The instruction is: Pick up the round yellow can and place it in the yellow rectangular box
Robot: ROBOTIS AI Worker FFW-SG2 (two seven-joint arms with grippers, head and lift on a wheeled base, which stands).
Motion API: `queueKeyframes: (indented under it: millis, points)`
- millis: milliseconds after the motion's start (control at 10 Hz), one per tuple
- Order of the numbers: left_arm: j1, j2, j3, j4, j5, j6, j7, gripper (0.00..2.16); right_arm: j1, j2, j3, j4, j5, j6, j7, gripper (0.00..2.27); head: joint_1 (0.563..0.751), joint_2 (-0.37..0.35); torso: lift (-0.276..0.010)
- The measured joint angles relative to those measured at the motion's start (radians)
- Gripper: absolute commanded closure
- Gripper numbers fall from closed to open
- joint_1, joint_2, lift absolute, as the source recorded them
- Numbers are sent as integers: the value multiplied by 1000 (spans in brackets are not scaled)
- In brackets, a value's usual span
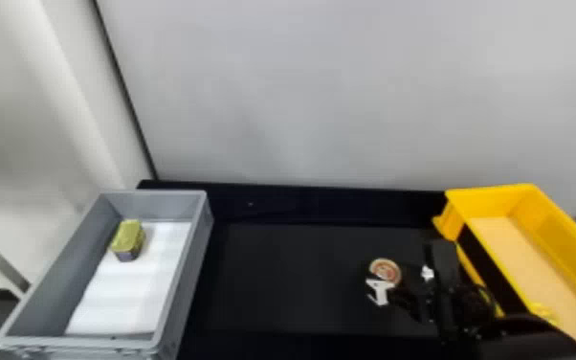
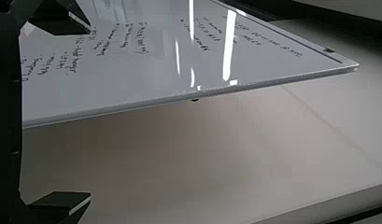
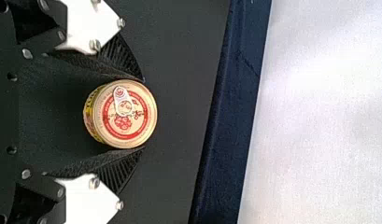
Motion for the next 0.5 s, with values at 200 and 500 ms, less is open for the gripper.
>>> queueKeyframes:
  millis: [200,500]
  points:
    - [0,0,0,0,0,0,0,35,-1,4,0,0,0,-8,-6,633,694,14,-67]
    - [0,0,3,0,0,0,0,35,-1,7,4,-8,0,-14,-15,651,694,14,-67]
